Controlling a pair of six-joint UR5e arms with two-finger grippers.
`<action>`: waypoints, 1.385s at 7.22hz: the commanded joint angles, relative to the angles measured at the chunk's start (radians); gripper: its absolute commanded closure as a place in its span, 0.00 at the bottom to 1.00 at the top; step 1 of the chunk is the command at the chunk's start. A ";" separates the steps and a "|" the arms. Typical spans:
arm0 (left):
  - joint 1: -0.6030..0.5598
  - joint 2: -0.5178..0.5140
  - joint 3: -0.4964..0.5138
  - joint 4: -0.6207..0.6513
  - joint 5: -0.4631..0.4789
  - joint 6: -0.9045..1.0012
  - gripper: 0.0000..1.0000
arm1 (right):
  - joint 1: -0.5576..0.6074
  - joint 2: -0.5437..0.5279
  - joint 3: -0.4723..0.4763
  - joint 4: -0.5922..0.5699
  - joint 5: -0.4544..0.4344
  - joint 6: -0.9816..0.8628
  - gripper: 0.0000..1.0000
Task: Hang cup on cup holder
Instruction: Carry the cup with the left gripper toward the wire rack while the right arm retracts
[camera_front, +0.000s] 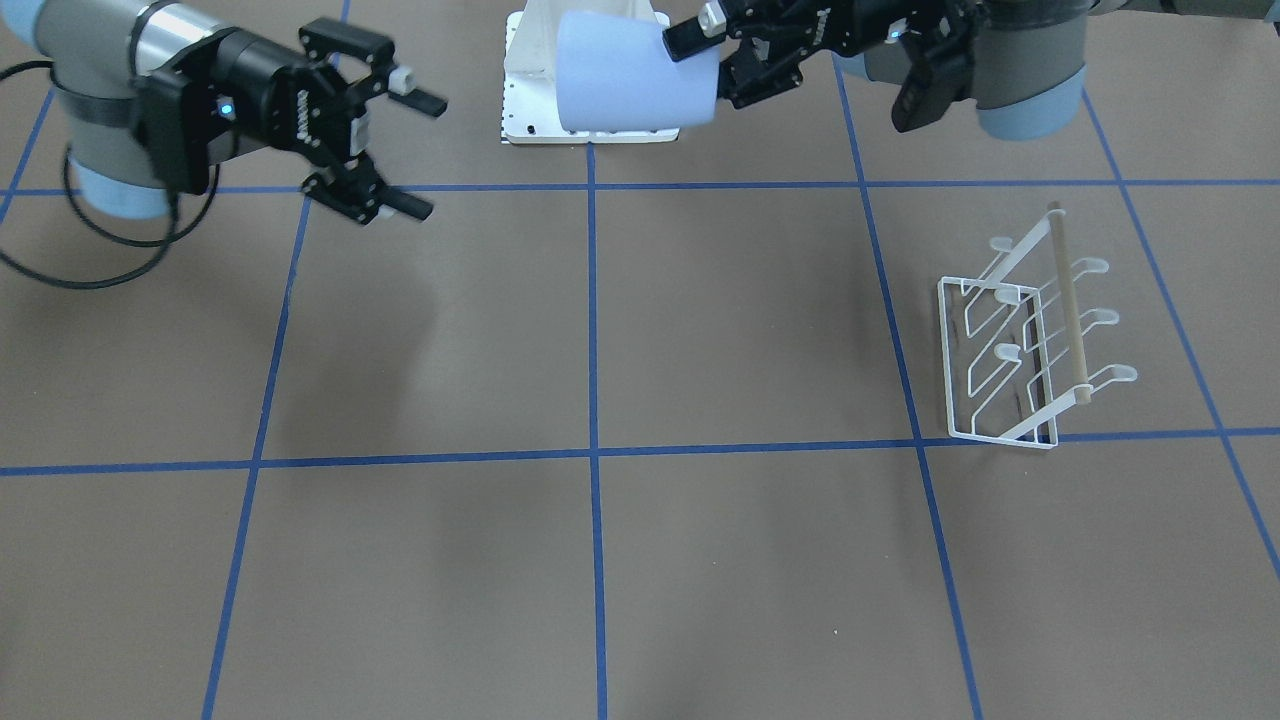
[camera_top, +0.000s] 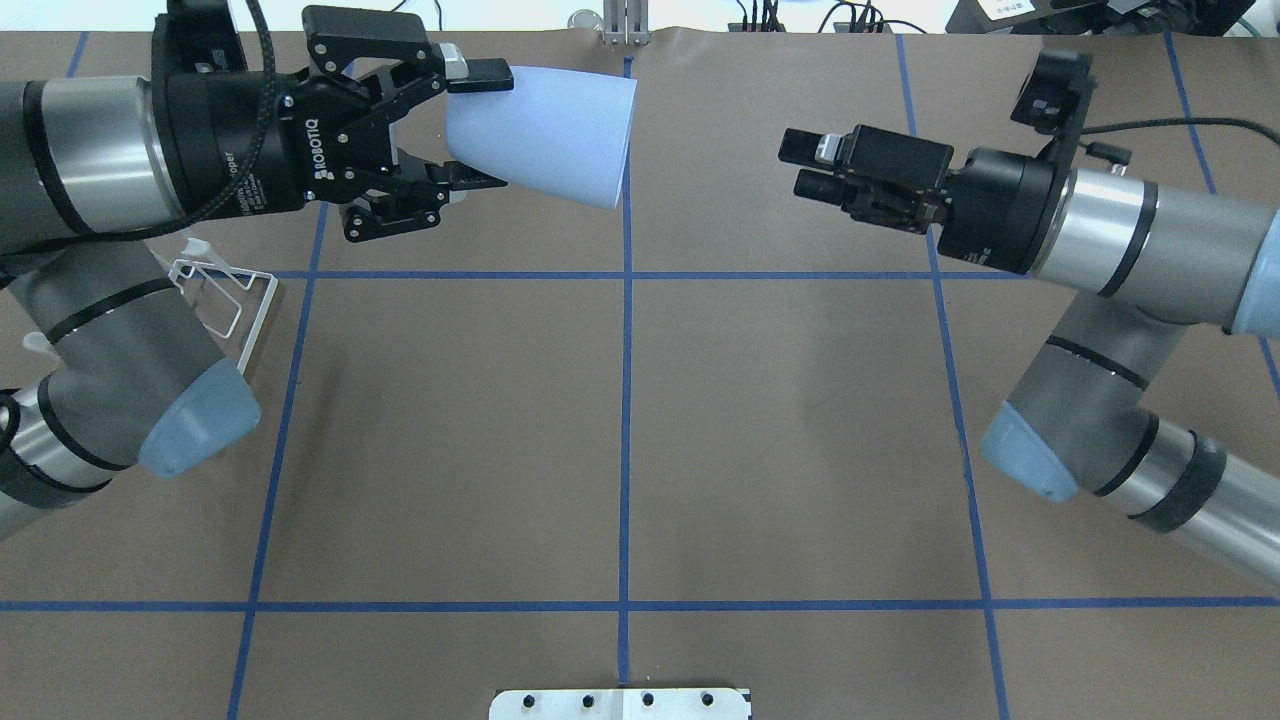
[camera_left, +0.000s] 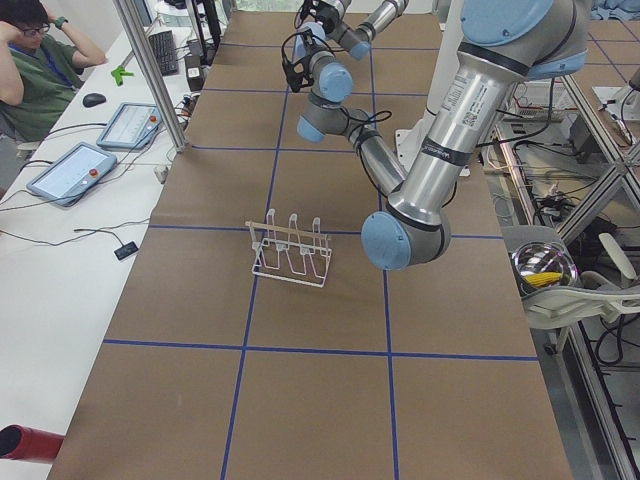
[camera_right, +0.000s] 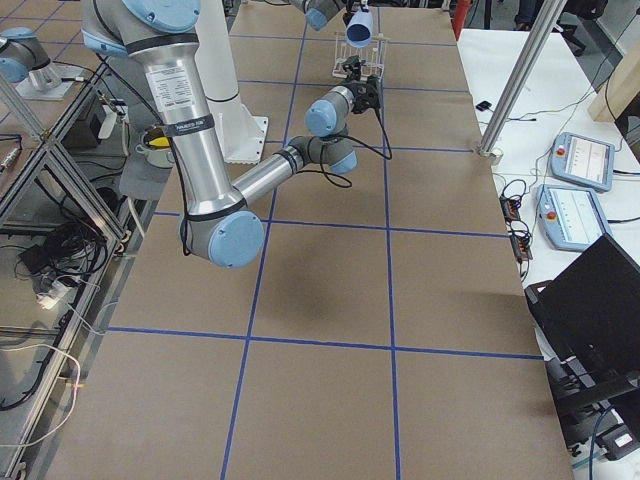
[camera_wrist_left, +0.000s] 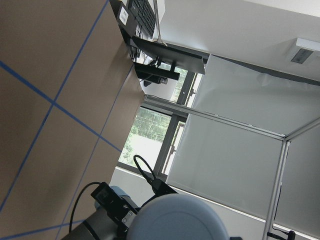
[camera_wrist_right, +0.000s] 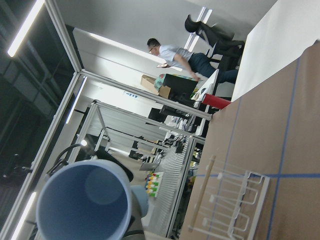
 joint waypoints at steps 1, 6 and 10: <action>-0.037 0.079 -0.053 0.178 -0.018 0.268 1.00 | 0.169 0.003 -0.014 -0.341 0.100 -0.335 0.00; -0.086 0.132 -0.368 1.011 -0.013 0.898 1.00 | 0.321 -0.024 -0.022 -1.090 0.169 -0.874 0.00; -0.206 0.130 -0.381 1.375 -0.013 1.363 1.00 | 0.409 -0.027 -0.026 -1.588 0.365 -1.204 0.00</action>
